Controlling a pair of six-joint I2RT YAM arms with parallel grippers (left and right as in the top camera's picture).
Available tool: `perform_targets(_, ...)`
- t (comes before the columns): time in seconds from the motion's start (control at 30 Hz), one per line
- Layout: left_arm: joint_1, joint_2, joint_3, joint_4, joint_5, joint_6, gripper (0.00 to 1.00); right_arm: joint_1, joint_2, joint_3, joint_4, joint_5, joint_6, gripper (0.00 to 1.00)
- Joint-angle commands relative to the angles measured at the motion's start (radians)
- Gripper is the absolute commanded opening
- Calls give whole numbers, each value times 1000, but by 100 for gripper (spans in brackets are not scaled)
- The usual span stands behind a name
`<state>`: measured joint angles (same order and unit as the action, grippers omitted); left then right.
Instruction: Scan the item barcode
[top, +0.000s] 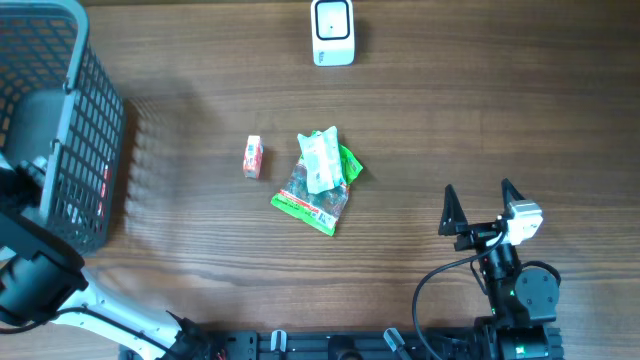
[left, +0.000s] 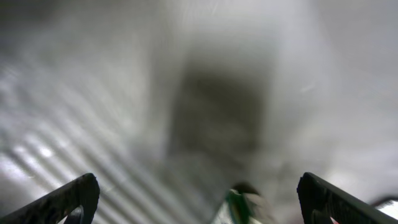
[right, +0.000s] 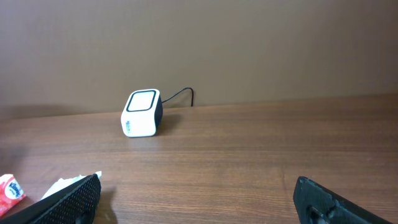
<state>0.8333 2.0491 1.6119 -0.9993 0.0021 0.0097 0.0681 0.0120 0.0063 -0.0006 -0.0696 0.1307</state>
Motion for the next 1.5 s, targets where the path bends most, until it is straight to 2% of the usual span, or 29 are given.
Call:
perform_targets(0.0,-2,-3,114,-35,89,-21,100,-5,-2,-1,3,10,1,100)
perform_targets(0.07,-2,-5,114,-59,165,-21,100,-5,-2,-1,3,10,1,100)
perform_targets(0.17,-2,-5,108,-106,196,-18,98,-5,-2,-1,3,10,1,100)
perform_targets(0.23,-2,-5,93,-128,196,-18,82,-5,-2,-1,3,10,1,100)
perform_targets(0.27,-3,-5,74,-127,196,-18,82,-5,-2,-1,3,10,1,100)
perform_targets(0.47,-7,-5,-121,-6,188,-18,78,-5,-2,-1,3,10,1,100)
perform_targets(0.57,-6,-5,-219,76,187,-18,70,-5,-2,-1,3,10,1,100)
perform_targets(0.6,-6,-5,-238,97,187,-18,66,-5,-2,-1,3,10,0,100)
perform_targets(0.63,-6,-5,-248,111,187,-18,54,-5,-2,-1,3,10,0,100)
perform_targets(0.67,-6,-5,-245,118,188,-18,47,-5,-2,-1,3,10,1,100)
perform_targets(0.73,-6,-9,-215,106,188,-18,33,-5,-2,-1,3,10,1,100)
perform_targets(0.87,-6,-26,-27,-8,188,-18,23,-5,-2,-1,3,10,1,100)
perform_targets(1.0,-6,-53,166,-103,188,-18,18,-5,-2,-1,3,10,1,100)
perform_targets(1.13,-6,-91,307,-132,188,-19,13,-5,-2,-1,3,10,0,100)
perform_targets(1.23,-7,-140,395,-130,192,-23,13,-5,-2,-1,3,10,1,100)
perform_targets(1.47,-10,-299,562,-101,361,-175,14,-5,-2,-1,3,10,1,100)
